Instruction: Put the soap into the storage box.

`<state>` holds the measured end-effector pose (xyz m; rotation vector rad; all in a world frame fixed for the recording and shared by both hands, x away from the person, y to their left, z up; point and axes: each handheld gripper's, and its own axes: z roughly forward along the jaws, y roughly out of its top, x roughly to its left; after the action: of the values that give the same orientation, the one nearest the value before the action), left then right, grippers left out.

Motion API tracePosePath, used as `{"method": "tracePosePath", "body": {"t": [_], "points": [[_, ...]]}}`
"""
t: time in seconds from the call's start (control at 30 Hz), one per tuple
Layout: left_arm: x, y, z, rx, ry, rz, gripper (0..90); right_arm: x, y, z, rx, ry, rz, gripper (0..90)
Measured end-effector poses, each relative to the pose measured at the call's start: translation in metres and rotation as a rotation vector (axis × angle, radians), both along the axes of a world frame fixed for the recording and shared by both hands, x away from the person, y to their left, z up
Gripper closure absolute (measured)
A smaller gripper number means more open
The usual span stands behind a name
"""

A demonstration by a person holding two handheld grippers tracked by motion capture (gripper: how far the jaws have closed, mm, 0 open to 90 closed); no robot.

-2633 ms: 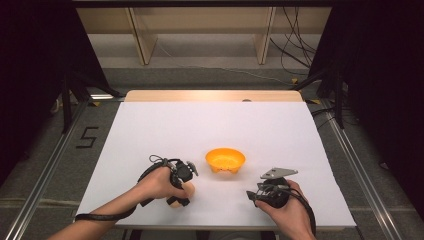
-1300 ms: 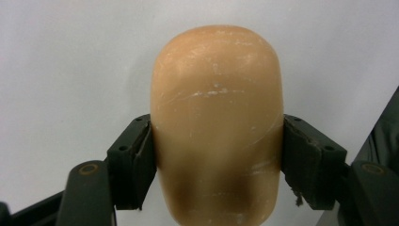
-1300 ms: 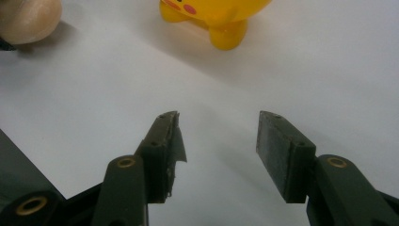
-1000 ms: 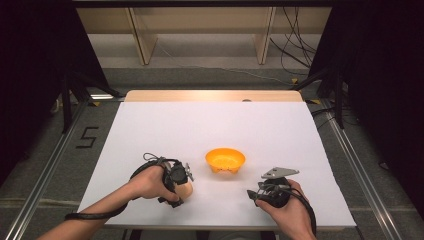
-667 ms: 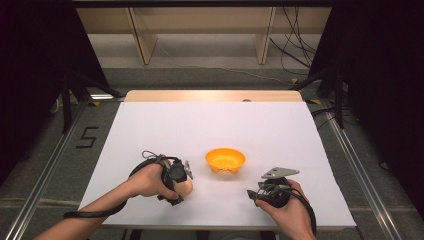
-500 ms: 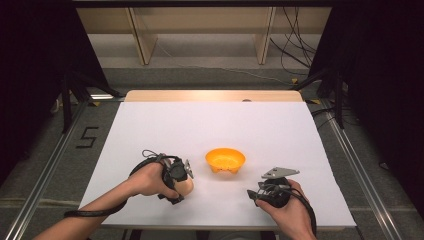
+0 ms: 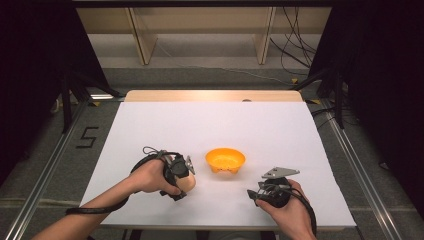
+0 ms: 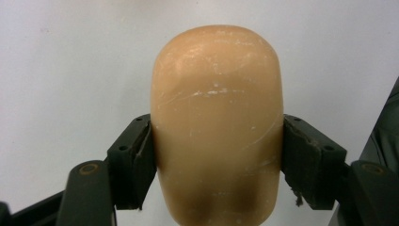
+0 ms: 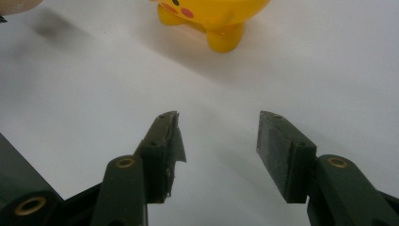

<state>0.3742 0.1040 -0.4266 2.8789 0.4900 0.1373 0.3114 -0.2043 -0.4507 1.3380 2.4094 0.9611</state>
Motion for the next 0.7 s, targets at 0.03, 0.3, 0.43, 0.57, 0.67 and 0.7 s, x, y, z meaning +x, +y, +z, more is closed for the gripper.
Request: {"method": "tracePosePath", "body": {"t": [0.03,0.3,0.43,0.57,0.67,0.7], "points": [[0.0000,-0.0004,-0.0001,-0.010,-0.002,0.005,32.1,0.0000,0.0003,-0.0005,0.005,-0.005,-0.005,49.7],[0.0021,-0.0022,0.0021,-0.014,-0.003,0.001,32.2,0.0000,0.0005,-0.0006,0.008,-0.004,-0.004,49.7],[0.0027,-0.0035,0.0038,-0.025,-0.009,0.007,32.2,0.0002,0.0004,-0.0006,0.010,-0.004,-0.004,49.6],[0.0036,-0.0043,0.0053,-0.031,-0.015,0.001,32.2,0.0007,-0.0003,-0.0011,0.006,-0.014,0.001,49.6],[0.0046,-0.0046,0.0060,-0.038,-0.022,0.000,32.2,0.0010,-0.0005,-0.0016,0.003,-0.020,0.005,49.5],[0.0052,-0.0046,0.0064,-0.038,-0.023,-0.002,32.2,0.0003,0.0004,-0.0006,0.010,-0.005,-0.004,49.5]]}}
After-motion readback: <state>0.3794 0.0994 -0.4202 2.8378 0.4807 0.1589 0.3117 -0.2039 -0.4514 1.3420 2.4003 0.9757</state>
